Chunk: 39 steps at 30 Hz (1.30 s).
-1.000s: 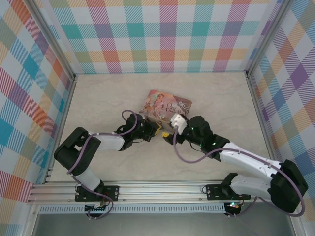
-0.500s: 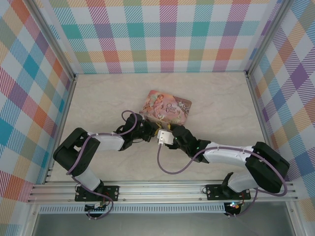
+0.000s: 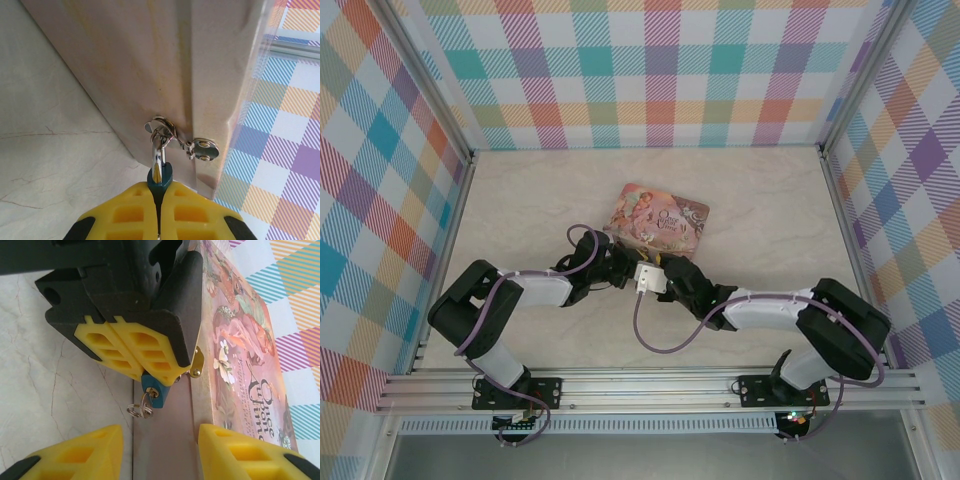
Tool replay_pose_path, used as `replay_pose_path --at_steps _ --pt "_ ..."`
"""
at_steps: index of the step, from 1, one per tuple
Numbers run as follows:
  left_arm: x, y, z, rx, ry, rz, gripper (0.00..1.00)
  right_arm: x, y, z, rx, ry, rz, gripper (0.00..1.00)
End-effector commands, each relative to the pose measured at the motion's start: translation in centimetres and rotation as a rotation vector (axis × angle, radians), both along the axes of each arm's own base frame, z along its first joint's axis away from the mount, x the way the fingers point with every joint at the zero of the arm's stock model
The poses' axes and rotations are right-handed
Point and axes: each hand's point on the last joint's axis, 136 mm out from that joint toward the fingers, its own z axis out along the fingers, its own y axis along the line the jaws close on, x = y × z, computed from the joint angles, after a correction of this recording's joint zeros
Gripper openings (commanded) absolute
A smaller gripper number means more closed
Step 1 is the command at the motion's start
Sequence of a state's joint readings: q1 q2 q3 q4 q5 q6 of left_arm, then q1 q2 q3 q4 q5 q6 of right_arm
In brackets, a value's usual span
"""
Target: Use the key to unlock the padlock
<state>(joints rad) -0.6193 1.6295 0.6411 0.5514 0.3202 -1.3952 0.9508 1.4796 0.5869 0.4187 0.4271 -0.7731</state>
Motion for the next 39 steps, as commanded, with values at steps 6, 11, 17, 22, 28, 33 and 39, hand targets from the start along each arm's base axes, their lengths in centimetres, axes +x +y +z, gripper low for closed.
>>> replay_pose_path --at_steps 6,11,17,22,28,33,39 --pt "0.7 -0.9 3.7 -0.069 -0.081 -0.009 0.0 0.5 1.6 0.7 0.068 -0.007 -0.003 0.34" --pt "0.7 -1.0 3.7 -0.069 -0.08 -0.012 0.0 0.6 2.0 0.8 0.088 -0.003 -0.006 0.3" --pt "0.6 -1.0 3.8 -0.071 -0.079 -0.013 0.0 0.7 2.1 0.9 0.1 -0.002 -0.009 0.27" --pt "0.6 -1.0 3.8 -0.072 -0.08 -0.013 0.0 0.8 2.4 0.9 0.112 0.005 -0.01 0.24" --pt "0.6 -1.0 3.8 -0.073 -0.078 -0.013 0.0 1.1 2.7 0.7 0.109 0.002 -0.019 0.2" --pt "0.5 -1.0 3.8 -0.073 -0.077 -0.013 0.0 1.5 2.6 0.5 0.109 -0.007 -0.039 0.17" --pt "0.6 -0.9 3.7 -0.075 -0.073 -0.006 0.0 1.9 2.2 0.5 0.127 -0.009 -0.086 0.12"
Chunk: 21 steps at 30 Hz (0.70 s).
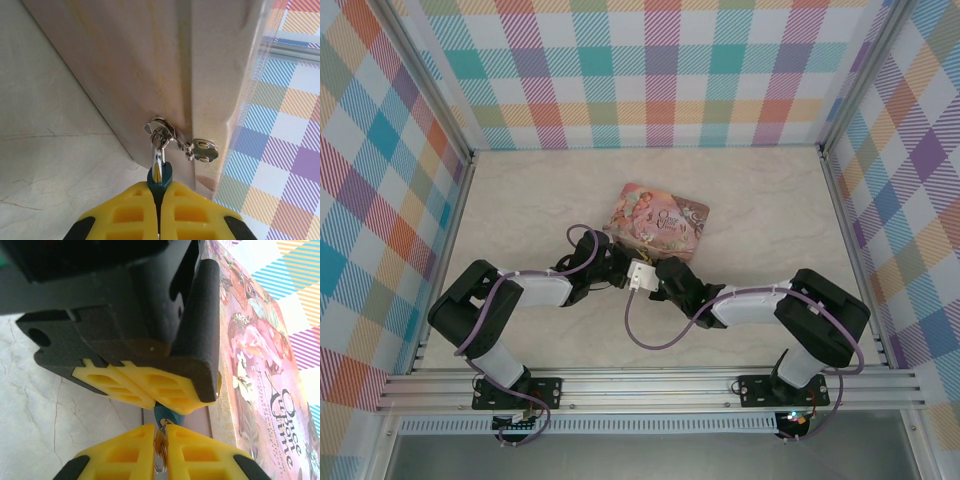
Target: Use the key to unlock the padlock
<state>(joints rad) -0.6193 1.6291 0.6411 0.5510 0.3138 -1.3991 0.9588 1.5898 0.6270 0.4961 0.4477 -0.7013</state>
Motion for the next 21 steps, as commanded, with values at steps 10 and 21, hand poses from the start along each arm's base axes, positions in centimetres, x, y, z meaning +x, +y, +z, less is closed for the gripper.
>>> replay_pose_path --at_steps 10,21 --pt "0.5 -1.0 3.8 -0.081 -0.074 -0.013 0.0 1.3 -0.3 1.5 0.103 -0.012 -0.133 0.0" --pt "0.5 -1.0 3.7 -0.083 -0.073 -0.008 0.0 0.9 -0.1 1.5 0.462 0.257 -0.367 0.0"
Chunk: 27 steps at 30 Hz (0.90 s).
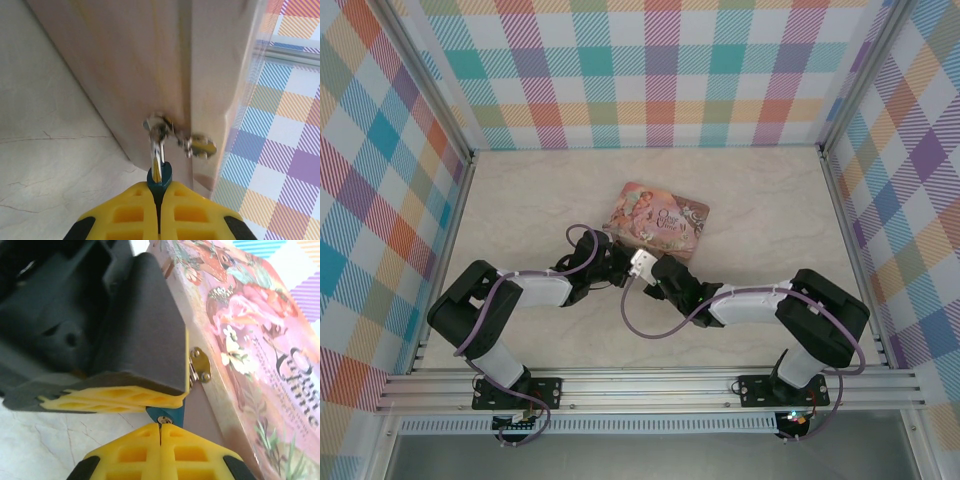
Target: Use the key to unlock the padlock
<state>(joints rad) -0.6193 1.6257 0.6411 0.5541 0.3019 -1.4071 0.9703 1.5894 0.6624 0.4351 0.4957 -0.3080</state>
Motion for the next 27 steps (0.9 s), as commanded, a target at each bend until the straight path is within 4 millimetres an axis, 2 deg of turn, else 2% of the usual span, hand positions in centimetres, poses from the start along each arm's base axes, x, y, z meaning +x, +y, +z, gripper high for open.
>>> replay_pose_path --at_steps 1,5,9,13,19,24,27 --pt "0.3 -1.1 3.6 -0.081 -0.071 -0.022 0.0 0.5 0.2 1.1 0.243 0.113 -0.156 0.0" --pt "0.3 -1.0 3.5 -0.079 -0.071 -0.018 0.0 -0.3 1.5 0.5 0.382 0.213 -0.152 0.0" --pt "0.3 -0.9 3.2 -0.071 -0.07 -0.016 0.0 -0.7 2.4 0.1 0.434 0.266 -0.122 0.0" --pt "0.3 -0.7 2.9 -0.048 -0.072 -0.015 0.0 -0.8 2.0 0.2 0.431 0.262 -0.119 0.01" --pt "0.0 -0.1 1.8 0.05 -0.096 -0.04 0.0 -1.7 0.4 1.9 0.451 0.337 -0.062 0.33" --pt "-0.3 0.7 0.2 0.179 -0.131 -0.087 0.0 -1.8 -2.5 4.3 0.52 0.447 -0.055 0.5" --pt "-0.5 1.2 -1.0 0.268 -0.151 -0.123 0.0 -0.6 -4.9 5.5 0.579 0.478 -0.121 0.6"
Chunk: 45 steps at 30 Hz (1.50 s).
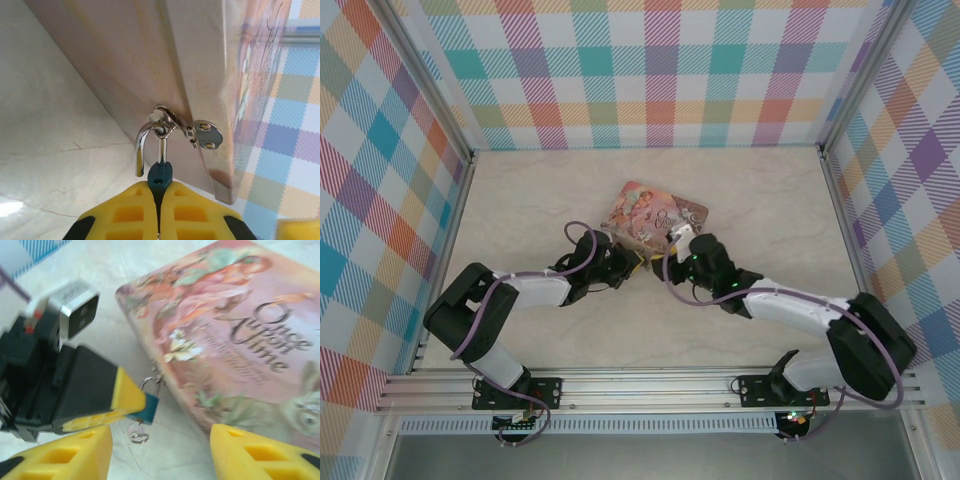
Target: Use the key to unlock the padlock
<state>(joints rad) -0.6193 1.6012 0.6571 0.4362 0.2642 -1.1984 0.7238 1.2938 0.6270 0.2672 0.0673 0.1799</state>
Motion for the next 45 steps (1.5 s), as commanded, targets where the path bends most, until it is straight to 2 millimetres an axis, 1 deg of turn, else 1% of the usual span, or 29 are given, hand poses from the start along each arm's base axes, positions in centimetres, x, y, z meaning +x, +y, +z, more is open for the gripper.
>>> replay_pose_path --at_steps 1,4,7,11,12,14,17,22,24,26,28,31,35,38,40,45 --pt "-0.2 0.3 -0.4 0.141 -0.078 -0.07 0.0 -0.3 -2.0 -0.2 0.041 0.14 -0.016 0.62" --pt "-0.2 0.9 -1.5 0.249 -0.104 -0.101 0.0 1.3 -4.0 -0.9 0.027 0.202 -0.109 0.63" --pt "0.0 1.0 -2.0 0.322 -0.133 -0.132 0.0 2.6 -5.1 -1.9 0.022 0.246 -0.184 0.67" --pt "0.1 0.7 -2.8 0.384 -0.147 -0.173 0.0 4.0 -5.6 -2.8 0.043 0.282 -0.241 0.71" --pt "0.1 0.5 -2.9 0.377 -0.152 -0.177 0.03 4.3 -5.5 -2.7 0.056 0.286 -0.241 0.72" --pt "0.4 -0.1 -2.7 0.349 -0.168 -0.186 0.16 4.8 -5.3 -2.8 0.085 0.305 -0.238 0.74" --pt "0.8 -0.8 -1.8 0.326 -0.201 -0.199 0.26 5.2 -5.4 -2.9 0.118 0.335 -0.246 0.78" --pt "1.5 -1.9 -0.6 0.291 -0.255 -0.223 0.36 6.2 -6.2 -2.7 0.201 0.378 -0.263 0.87" --pt "1.6 -1.9 -0.2 0.292 -0.264 -0.223 0.39 6.7 -6.3 -2.6 0.241 0.391 -0.26 0.9" --pt "1.7 -1.4 0.2 0.303 -0.267 -0.208 0.43 7.3 -6.2 -2.5 0.267 0.401 -0.254 0.93" --pt "1.7 -0.4 0.7 0.322 -0.273 -0.188 0.46 7.9 -6.0 -2.8 0.28 0.426 -0.241 0.94" --pt "1.6 1.5 2.0 0.364 -0.29 -0.146 0.53 9.0 -5.3 -3.0 0.296 0.449 -0.216 0.95" --pt "1.6 4.5 3.7 0.426 -0.307 -0.08 0.62 11.1 -4.9 -3.5 0.291 0.463 -0.204 0.96" --pt "1.6 6.5 4.7 0.455 -0.299 -0.046 0.66 12.9 -3.7 -3.1 0.3 0.447 -0.148 0.96" --pt "1.6 7.4 5.0 0.455 -0.294 -0.029 0.67 14.2 -2.6 -2.8 0.31 0.43 -0.094 0.95" --pt "2.1 9.5 5.0 0.422 -0.256 0.024 0.69 17.4 -0.5 -3.0 0.329 0.407 -0.014 0.95"
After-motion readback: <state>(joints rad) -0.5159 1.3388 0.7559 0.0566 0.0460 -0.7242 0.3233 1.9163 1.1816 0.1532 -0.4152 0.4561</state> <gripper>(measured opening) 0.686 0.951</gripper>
